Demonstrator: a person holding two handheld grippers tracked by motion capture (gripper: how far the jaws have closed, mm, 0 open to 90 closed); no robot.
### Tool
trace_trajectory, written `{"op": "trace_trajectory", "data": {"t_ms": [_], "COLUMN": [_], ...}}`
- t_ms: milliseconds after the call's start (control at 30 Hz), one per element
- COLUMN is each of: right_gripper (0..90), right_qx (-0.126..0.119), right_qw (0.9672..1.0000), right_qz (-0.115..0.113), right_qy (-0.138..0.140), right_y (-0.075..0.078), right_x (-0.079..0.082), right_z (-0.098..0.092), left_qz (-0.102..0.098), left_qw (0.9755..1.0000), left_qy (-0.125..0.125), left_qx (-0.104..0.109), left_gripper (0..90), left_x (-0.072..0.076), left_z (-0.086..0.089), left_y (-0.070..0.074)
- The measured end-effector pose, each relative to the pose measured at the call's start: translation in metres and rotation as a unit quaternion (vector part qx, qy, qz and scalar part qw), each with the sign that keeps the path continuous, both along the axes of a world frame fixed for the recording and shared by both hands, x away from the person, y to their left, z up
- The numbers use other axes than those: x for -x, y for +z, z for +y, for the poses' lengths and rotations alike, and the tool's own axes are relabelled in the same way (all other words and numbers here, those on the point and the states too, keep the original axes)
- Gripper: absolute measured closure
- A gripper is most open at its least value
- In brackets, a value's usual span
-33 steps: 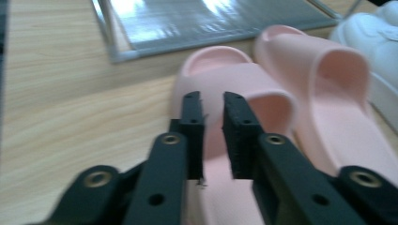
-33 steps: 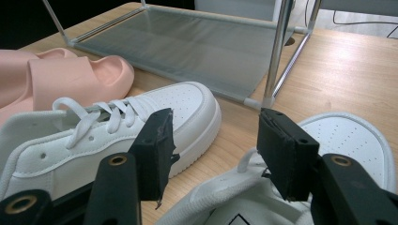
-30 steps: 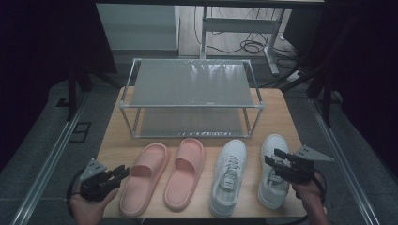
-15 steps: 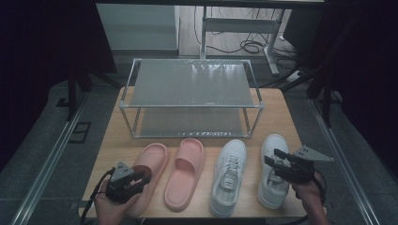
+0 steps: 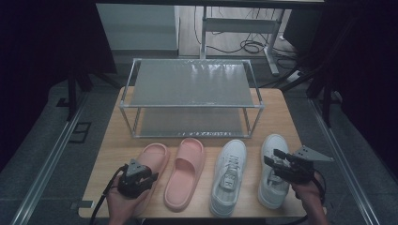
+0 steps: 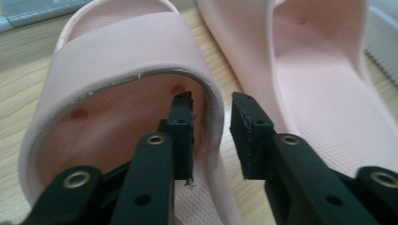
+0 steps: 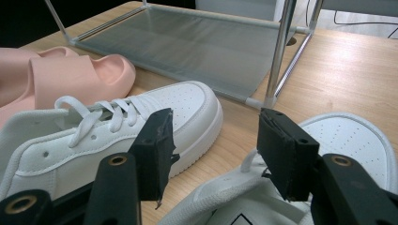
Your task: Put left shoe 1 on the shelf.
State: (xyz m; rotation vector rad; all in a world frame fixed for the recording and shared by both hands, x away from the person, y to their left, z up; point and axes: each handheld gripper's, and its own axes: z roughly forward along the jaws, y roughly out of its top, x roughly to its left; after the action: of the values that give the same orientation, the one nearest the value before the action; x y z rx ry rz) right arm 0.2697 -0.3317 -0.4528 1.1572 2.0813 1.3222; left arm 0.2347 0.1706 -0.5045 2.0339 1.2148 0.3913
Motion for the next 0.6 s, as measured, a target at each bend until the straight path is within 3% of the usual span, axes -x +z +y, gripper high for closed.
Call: {"op": "trace_trajectory", "data": {"t_ms": [233,433,600], "right_gripper": [46.3,46.3,46.3], "right_qx": [0.000,-0.001,-0.001], "right_qw": [1.0000,1.0000,1.0000], "right_qz": [-0.001,-0.002,-0.002], "right_qy": [0.000,0.000,0.000], "right_y": [0.000,0.000,0.001], "right_x": [0.000,0.000,0.000], "right_z": [-0.001,-0.001,-0.001], "left_qz": [-0.012,-0.031,-0.048], "left_qw": [0.9998,0.9991,0.9982], "left_qy": [0.011,0.019,0.026], "left_qx": [-0.015,-0.022,-0.022], "left_gripper": [81.8,85.0,85.1], "left_x": [-0.003,-0.003,-0.013], "left_z": [-0.005,-0.004,-0.004], "left_y": [-0.003,0.004,0.013]}}
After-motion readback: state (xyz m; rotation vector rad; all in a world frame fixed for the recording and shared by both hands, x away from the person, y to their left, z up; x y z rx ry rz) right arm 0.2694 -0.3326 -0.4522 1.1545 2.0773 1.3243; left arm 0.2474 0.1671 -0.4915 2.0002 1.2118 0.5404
